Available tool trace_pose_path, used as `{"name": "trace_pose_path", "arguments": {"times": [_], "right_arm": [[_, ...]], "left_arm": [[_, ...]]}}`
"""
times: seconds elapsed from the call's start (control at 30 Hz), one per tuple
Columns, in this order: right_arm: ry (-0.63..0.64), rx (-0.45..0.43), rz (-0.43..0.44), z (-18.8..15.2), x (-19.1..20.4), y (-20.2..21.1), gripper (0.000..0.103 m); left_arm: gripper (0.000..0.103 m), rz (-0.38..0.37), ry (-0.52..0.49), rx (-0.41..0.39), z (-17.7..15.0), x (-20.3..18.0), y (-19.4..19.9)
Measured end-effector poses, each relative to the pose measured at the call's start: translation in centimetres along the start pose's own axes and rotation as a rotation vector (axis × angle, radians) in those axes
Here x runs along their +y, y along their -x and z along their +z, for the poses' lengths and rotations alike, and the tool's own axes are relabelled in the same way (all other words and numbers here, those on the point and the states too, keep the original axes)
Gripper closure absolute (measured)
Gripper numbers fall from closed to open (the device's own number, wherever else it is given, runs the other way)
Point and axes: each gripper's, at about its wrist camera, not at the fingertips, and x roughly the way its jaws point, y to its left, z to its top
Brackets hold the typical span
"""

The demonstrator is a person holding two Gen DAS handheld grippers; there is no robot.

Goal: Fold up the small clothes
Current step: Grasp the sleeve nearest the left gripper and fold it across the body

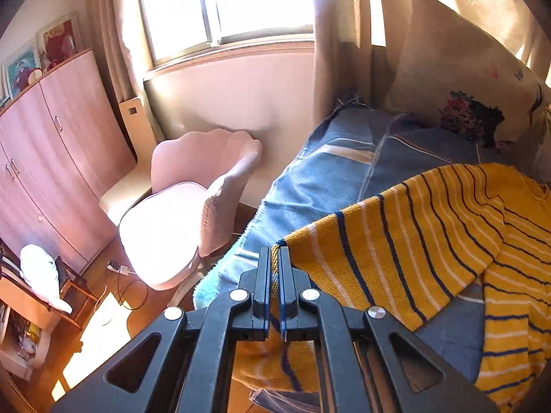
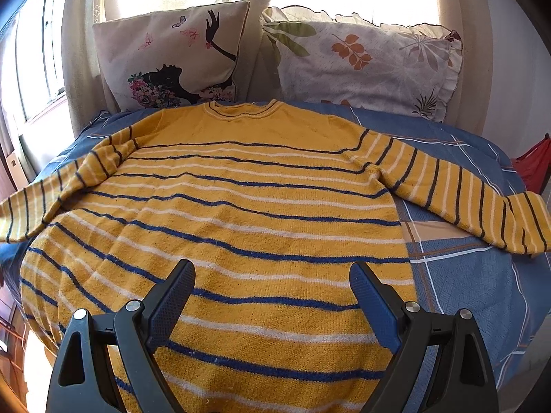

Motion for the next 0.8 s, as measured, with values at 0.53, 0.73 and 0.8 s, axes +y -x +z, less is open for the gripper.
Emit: {"name": "trace_pose_path", "arguments": {"times": [0.53,0.73,0.8], "right_arm": [[-0.134,-0.022,0.021,0.2,-4.7,0.2,0.009],[-0.278,-0.035,-0.032,-0.6,-10.7,0.8,0.009],[-0.311,-0.039,-0.046,-0.8,-12.5,1.2,0.009]], "left_arm": [[0.100,-0.562,-0.161,0.065,5.4,-22.0,6.1],[0.099,-0.840,-0.364,0.104,2.3,-40.2,9.8],[0.099,-0.921,-0.391,0.175,1.0,-44.0,9.8]]}}
